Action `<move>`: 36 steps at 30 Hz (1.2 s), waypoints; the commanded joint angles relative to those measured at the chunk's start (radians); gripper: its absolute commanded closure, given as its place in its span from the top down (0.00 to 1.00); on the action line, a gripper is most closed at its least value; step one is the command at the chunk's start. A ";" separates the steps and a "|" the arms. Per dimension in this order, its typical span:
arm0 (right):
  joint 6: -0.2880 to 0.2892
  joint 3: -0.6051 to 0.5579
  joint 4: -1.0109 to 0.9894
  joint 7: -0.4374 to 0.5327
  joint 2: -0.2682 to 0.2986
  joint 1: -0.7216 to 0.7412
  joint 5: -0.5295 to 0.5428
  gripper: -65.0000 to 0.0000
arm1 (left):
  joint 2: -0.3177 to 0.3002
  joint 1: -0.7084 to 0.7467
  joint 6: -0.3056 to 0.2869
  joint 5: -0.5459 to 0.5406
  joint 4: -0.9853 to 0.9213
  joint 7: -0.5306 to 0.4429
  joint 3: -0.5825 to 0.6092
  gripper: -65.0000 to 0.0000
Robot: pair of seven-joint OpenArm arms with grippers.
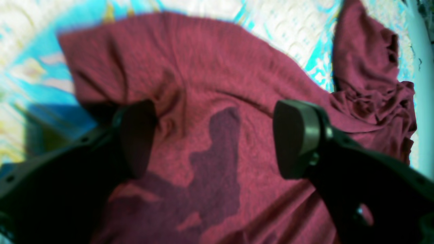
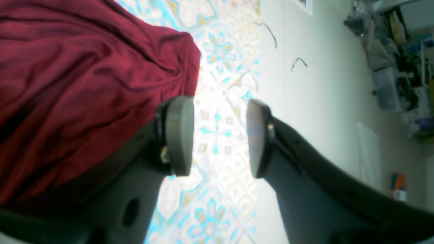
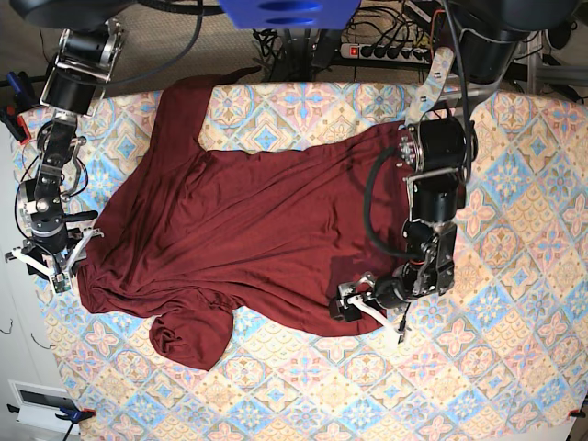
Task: Layout the t-shirt on the table in an organized manner, then fold the t-shirt properly
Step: 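Grasp the shirt hem with the left gripper and pull it outward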
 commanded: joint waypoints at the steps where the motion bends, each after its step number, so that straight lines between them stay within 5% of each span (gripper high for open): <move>1: -0.008 0.007 0.025 0.009 0.020 -0.006 0.001 0.37 | 0.000 -0.050 -0.010 -0.011 -0.003 -0.036 0.032 0.67; 7: -0.008 0.007 0.061 0.009 0.020 -0.075 0.001 0.36 | -0.016 -0.059 0.140 -0.014 -0.013 -0.138 0.216 0.02; 10: -0.008 0.003 0.087 0.009 0.020 -0.107 0.001 0.36 | -0.043 -0.078 0.218 -0.014 -0.013 -0.216 0.230 0.00; 14: 0.009 -0.002 0.130 0.009 0.020 -0.145 0.021 0.36 | -0.098 -0.112 0.269 -0.014 -0.013 -0.293 0.230 0.13; 20: 0.046 -0.003 0.182 0.009 0.020 -0.182 0.185 0.36 | -0.175 -0.204 0.316 -0.011 -0.020 -0.320 0.233 0.28; 25: 0.046 -0.003 0.191 -0.011 0.020 -0.193 0.223 0.36 | -0.177 -0.214 0.309 -0.021 0.007 -0.153 0.233 0.33; 29: 0.046 -0.003 0.196 -0.038 0.020 -0.191 0.225 0.36 | -0.152 -0.148 0.241 -0.025 0.101 -0.013 0.230 0.40; 36: 0.046 -0.003 0.214 -0.040 0.020 -0.193 0.225 0.36 | -0.131 -0.024 0.229 -0.031 0.191 0.072 0.227 0.74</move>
